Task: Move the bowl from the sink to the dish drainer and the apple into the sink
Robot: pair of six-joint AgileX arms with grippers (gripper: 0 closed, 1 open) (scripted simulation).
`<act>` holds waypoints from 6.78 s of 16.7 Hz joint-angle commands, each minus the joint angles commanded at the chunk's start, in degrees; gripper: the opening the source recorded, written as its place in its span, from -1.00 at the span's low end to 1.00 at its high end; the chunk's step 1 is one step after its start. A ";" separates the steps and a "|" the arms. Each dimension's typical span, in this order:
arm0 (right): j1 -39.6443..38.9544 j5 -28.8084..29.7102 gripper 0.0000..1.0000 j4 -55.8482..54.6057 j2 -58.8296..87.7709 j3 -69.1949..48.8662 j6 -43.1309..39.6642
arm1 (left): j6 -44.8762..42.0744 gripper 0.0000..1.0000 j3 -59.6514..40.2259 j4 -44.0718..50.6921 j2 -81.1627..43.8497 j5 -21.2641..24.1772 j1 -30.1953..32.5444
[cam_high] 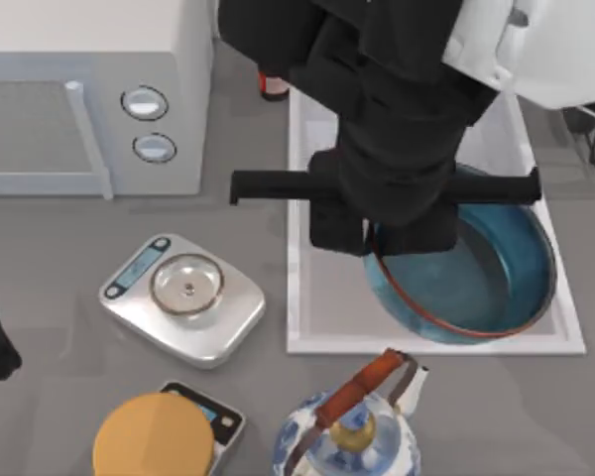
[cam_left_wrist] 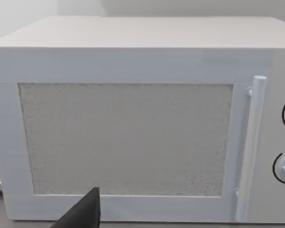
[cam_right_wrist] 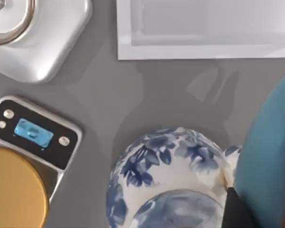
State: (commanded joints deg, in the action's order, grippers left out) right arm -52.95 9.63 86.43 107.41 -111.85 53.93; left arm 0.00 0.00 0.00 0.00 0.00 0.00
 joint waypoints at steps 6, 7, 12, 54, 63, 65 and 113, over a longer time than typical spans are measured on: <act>-3.60 0.20 -1.00 3.78 -6.66 4.51 3.14 | 0.00 1.00 0.00 0.00 0.00 0.00 0.00; -3.60 0.20 -1.00 3.78 -6.66 4.51 3.14 | 0.00 1.00 0.00 0.00 0.00 0.00 0.00; -0.58 -1.89 -1.00 -0.02 -8.42 5.82 0.86 | 0.00 1.00 0.00 0.00 0.00 0.00 0.00; 71.31 -26.17 -1.00 -130.16 -6.60 53.45 -53.00 | 0.00 1.00 0.00 0.00 0.00 0.00 0.00; 70.53 -25.51 -0.70 -133.59 -4.45 55.78 -53.00 | 0.00 1.00 0.00 0.00 0.00 0.00 0.00; 70.53 -25.51 -0.40 -133.59 -4.45 55.78 -53.00 | 0.00 1.00 0.00 0.00 0.00 0.00 0.00; 53.21 -9.89 1.00 -87.03 -106.00 111.11 -53.88 | 0.00 1.00 0.00 0.00 0.00 0.00 0.00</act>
State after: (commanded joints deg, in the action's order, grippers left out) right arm 0.26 -0.26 -0.60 1.41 -0.74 0.06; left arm 0.00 0.00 0.00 0.00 0.00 0.00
